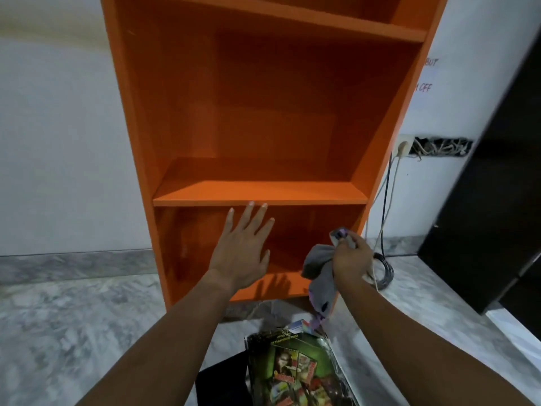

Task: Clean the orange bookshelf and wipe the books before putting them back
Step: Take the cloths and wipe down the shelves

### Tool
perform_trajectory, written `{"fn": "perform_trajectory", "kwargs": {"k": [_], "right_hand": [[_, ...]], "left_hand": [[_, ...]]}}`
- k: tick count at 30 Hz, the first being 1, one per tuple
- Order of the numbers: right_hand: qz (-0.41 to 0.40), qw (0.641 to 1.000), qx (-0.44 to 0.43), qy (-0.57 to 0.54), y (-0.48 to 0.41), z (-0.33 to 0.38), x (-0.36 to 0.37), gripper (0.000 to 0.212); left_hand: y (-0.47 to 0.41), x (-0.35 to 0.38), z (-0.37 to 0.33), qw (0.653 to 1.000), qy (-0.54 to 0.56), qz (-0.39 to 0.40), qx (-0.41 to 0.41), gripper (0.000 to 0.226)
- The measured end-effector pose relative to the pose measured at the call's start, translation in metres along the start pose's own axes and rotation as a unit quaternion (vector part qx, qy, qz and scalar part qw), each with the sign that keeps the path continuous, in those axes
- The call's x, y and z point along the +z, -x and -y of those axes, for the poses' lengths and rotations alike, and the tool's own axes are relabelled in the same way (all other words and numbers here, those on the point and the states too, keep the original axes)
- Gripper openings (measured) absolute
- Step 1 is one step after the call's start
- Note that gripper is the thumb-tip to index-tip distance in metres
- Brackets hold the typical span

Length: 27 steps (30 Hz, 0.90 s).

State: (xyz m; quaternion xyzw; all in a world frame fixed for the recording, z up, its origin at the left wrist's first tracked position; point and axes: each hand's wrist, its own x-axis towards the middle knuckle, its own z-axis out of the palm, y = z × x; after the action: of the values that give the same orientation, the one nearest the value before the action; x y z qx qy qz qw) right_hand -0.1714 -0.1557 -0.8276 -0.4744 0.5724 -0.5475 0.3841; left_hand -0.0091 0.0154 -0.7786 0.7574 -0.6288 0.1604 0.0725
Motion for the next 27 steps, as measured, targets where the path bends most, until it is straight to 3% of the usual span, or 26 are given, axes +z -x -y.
{"fn": "perform_trajectory", "kwargs": {"k": [2, 4, 7, 9, 12, 15, 17, 20, 23, 25, 27], "right_hand": [[0.019, 0.996, 0.078, -0.026, -0.010, -0.017, 0.013, 0.023], [0.040, 0.995, 0.086, -0.018, -0.022, -0.031, 0.028, 0.024], [0.087, 0.995, 0.002, 0.058, -0.038, -0.042, 0.044, 0.020], [0.128, 0.977, -0.073, 0.155, -0.049, -0.056, 0.052, 0.031], [0.218, 0.918, -0.134, 0.304, -0.056, -0.103, 0.064, 0.020], [0.303, 0.825, -0.174, 0.444, -0.051, -0.153, 0.067, 0.042], [0.298, 0.781, -0.206, 0.509, -0.053, -0.176, 0.074, 0.056], [0.279, 0.759, -0.207, 0.551, -0.063, -0.189, 0.090, 0.066], [0.286, 0.727, -0.237, 0.577, -0.064, -0.178, 0.102, 0.051], [0.311, 0.734, -0.232, 0.558, -0.068, -0.172, 0.115, 0.035], [0.291, 0.785, -0.229, 0.497, -0.074, -0.176, 0.134, 0.050]], "left_hand": [[-0.006, 0.016, -0.008, 0.999, 0.014, 0.048, 0.006, 0.070], [-0.016, 0.036, -0.012, 0.993, 0.045, 0.108, -0.017, 0.074], [-0.030, 0.066, -0.013, 0.976, 0.102, 0.180, -0.070, 0.073], [-0.038, 0.087, -0.009, 0.961, 0.127, 0.221, -0.103, 0.071], [-0.044, 0.119, 0.002, 0.929, 0.174, 0.271, -0.181, 0.068], [-0.044, 0.148, 0.018, 0.906, 0.190, 0.299, -0.230, 0.065], [-0.042, 0.163, 0.028, 0.901, 0.180, 0.308, -0.245, 0.064], [-0.040, 0.182, 0.044, 0.897, 0.168, 0.308, -0.269, 0.065], [-0.033, 0.190, 0.063, 0.900, 0.169, 0.284, -0.285, 0.061], [-0.025, 0.191, 0.079, 0.906, 0.152, 0.286, -0.272, 0.057], [-0.014, 0.189, 0.097, 0.905, 0.155, 0.299, -0.261, 0.058]]}}
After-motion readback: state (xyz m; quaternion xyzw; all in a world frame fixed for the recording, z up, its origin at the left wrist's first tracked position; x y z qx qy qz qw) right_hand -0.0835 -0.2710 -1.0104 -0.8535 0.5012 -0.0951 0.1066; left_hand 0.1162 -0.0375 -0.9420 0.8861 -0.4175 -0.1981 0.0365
